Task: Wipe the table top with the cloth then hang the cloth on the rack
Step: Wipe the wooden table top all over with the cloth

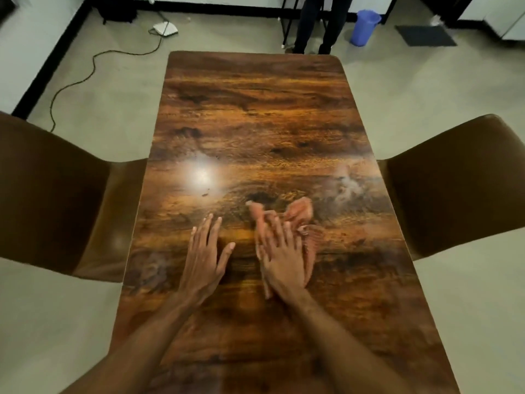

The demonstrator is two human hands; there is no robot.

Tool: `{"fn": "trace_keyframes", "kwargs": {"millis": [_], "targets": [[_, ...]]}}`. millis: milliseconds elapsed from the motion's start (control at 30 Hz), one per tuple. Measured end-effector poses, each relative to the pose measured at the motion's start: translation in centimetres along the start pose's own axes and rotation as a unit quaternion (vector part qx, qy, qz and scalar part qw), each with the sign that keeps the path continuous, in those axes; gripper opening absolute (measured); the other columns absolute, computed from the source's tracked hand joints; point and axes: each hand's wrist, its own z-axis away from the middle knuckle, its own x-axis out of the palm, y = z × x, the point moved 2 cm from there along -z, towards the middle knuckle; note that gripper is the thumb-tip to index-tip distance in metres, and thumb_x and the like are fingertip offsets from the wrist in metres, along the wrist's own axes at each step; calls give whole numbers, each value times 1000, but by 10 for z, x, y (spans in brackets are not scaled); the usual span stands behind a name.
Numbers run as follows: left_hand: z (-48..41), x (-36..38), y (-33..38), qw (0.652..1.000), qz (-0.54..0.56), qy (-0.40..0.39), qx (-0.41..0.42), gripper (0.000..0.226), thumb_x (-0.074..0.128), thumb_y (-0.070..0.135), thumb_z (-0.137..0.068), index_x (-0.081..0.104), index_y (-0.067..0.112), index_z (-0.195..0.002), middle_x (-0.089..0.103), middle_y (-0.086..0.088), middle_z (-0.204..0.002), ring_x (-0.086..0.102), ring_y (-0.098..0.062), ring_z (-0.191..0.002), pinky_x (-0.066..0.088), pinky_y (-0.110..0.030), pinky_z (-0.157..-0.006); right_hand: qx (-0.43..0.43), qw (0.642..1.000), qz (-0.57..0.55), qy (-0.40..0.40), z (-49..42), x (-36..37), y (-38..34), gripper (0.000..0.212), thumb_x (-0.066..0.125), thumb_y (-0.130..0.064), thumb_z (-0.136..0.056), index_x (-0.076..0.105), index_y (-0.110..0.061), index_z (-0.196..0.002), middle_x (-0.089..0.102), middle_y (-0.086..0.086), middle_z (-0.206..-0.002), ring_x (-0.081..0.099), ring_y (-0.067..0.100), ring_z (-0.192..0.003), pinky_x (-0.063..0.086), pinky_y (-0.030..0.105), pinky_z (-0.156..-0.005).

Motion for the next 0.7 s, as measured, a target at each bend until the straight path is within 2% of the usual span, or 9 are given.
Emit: {"fn": "trace_keyframes", "kwargs": {"millis": [100, 200, 300, 333, 400, 500, 533, 600, 700], "targets": [[26, -5, -14, 1000, 4, 7, 8, 67, 29, 54, -102, 26, 17, -158, 21, -5, -166, 15, -18, -154, 0, -35, -126, -136, 990, 8, -34, 28, 20, -42, 62, 33, -50, -106, 14, -38, -163, 3, -8, -173, 3, 19, -159, 5, 52, -127], [52, -17, -31, 999, 29, 16, -5, 65, 37, 49, -102, 24, 18, -158, 21, -4, -166, 15, -17, -154, -1, -34, -126, 6, 1000, 26, 1, 29, 12, -4, 61, 28, -52, -104, 21, -38, -162, 12, -6, -172, 14, 22, -157, 8, 53, -126], [81, -32, -51, 998, 51, 23, -24, 65, 37, 50, -102, 24, 20, -158, 21, -4, -166, 14, -16, -154, -3, -31, -125, 142, 989, 12, 30, 36, 9, -14, 63, 20, -49, -105, 18, -28, -164, 1, 2, -173, 1, 29, -159, 3, 55, -126], [92, -38, -59, 998, 49, 22, -36, 65, 35, 52, -102, 25, 20, -158, 21, -4, -166, 13, -16, -154, -3, -31, -125, 121, 992, 10, 19, 41, 16, -44, 63, 22, -47, -105, 16, -26, -164, -2, 3, -173, -3, 28, -159, -1, 54, -126], [108, -46, -71, 998, 30, 22, -54, 67, 32, 56, -101, 26, 20, -158, 21, -5, -166, 14, -18, -154, 0, -34, -125, -21, 999, 11, -28, 57, 38, -108, 62, 28, -46, -107, 15, -27, -164, -3, 1, -173, -7, 26, -158, -2, 52, -125], [125, -64, -94, 997, 14, 39, -72, 70, 28, 60, -101, 25, 20, -158, 21, -3, -167, 17, -20, -154, 4, -37, -126, -232, 969, 35, -81, 47, 51, -159, 61, 30, -50, -107, 14, -34, -164, 5, -3, -173, -2, 22, -159, -3, 50, -126], [129, -69, -101, 995, 23, 46, -80, 70, 27, 61, -100, 24, 21, -158, 19, -3, -167, 16, -20, -154, 2, -36, -126, -238, 967, 35, -83, 28, 48, -162, 59, 28, -50, -108, 16, -34, -164, 8, -3, -173, 3, 23, -159, -3, 49, -126], [136, -77, -113, 992, 34, 62, -101, 70, 29, 59, -100, 22, 22, -159, 17, -3, -168, 12, -20, -155, 0, -37, -125, -161, 983, 33, -78, -7, 43, -160, 58, 25, -48, -109, 18, -31, -164, 7, -3, -173, 5, 23, -159, -1, 49, -127], [148, -86, -116, 989, 29, 81, -117, 68, 33, 55, -101, 20, 22, -159, 15, -4, -168, 8, -18, -154, 0, -37, -124, -110, 991, 41, -61, 10, 46, -173, 62, 19, -48, -110, 4, -25, -165, -8, 2, -173, -8, 24, -159, 2, 54, -127]]}}
